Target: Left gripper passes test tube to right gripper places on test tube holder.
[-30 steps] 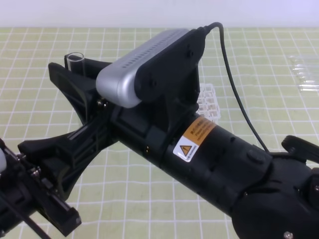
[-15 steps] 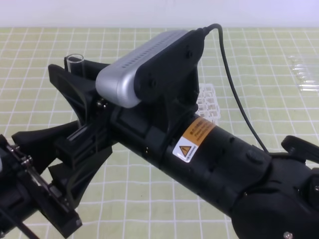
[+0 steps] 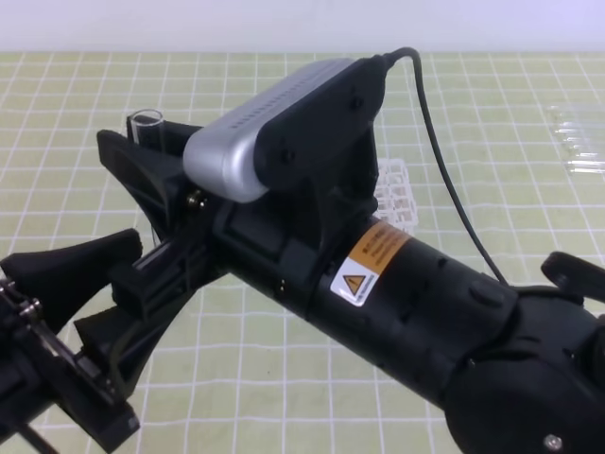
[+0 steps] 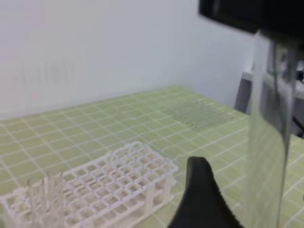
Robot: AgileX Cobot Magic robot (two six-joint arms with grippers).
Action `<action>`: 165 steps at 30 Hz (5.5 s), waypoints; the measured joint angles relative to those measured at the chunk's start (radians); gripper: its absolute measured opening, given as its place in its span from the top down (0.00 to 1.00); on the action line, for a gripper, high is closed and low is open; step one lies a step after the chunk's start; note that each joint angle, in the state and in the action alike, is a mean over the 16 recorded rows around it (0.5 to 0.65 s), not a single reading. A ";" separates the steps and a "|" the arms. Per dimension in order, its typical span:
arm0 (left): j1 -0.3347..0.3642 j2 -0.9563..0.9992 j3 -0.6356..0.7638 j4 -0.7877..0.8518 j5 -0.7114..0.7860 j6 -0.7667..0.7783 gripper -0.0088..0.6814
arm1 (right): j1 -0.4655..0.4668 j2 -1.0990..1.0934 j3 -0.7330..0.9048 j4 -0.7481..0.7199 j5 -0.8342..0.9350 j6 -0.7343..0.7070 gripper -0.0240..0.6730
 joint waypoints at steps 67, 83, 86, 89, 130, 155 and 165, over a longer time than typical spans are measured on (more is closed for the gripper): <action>-0.001 -0.524 0.407 -0.237 0.220 0.195 0.99 | -0.311 0.015 0.000 0.047 0.073 -0.155 0.83; -0.002 -0.523 0.408 -0.236 0.217 0.195 0.99 | -0.441 0.064 0.000 -0.172 0.019 0.078 0.83; -0.002 -0.522 0.409 -0.236 0.216 0.195 0.99 | -0.454 0.096 0.000 -0.263 -0.043 0.173 0.83; -0.002 -0.523 0.408 -0.236 0.218 0.195 0.99 | -0.465 0.137 -0.006 -0.351 -0.109 0.266 0.83; -0.002 -0.524 0.407 -0.237 0.222 0.195 0.99 | -0.457 0.599 -0.249 -0.691 -0.296 0.530 0.83; -0.001 -0.524 0.407 -0.216 0.223 0.195 0.99 | -0.458 0.649 -0.251 -0.646 -0.363 0.480 0.83; -0.002 -0.522 0.408 -0.215 0.220 0.195 0.99 | -0.458 0.670 -0.252 -0.643 -0.364 0.481 0.83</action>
